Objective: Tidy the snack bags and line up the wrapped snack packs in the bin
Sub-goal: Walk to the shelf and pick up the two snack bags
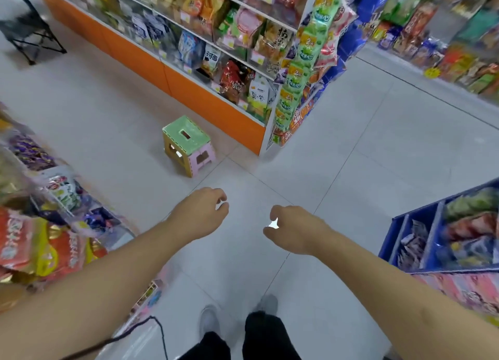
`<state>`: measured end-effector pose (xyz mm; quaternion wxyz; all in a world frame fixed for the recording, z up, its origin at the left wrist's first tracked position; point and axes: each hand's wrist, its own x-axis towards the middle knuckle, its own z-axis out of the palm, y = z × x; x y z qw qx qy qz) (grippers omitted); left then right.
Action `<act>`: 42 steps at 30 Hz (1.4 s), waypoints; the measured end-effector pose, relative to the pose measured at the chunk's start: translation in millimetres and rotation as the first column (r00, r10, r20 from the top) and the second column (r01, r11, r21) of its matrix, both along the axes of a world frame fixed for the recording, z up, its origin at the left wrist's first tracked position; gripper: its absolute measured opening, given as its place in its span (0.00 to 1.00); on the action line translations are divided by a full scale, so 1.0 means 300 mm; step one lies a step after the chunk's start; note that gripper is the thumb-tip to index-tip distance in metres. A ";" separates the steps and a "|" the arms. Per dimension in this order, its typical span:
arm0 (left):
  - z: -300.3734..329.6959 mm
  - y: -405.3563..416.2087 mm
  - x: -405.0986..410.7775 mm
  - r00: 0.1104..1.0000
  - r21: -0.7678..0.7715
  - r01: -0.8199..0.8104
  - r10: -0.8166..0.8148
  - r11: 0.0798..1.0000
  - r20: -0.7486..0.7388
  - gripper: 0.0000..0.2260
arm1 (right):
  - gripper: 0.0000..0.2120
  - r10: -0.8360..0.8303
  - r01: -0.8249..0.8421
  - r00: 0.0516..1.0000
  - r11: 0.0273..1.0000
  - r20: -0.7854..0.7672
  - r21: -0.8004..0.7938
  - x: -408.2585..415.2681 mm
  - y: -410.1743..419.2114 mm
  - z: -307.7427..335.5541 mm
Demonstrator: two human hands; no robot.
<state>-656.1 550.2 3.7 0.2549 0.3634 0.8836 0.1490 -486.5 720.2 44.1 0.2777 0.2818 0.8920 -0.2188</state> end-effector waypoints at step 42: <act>-0.094 -0.319 -1.560 0.375 -0.052 -0.923 0.922 0.381 0.094 0.11 | 0.22 0.947 -0.948 0.318 0.318 0.045 0.013 -2.562 -0.187 -0.046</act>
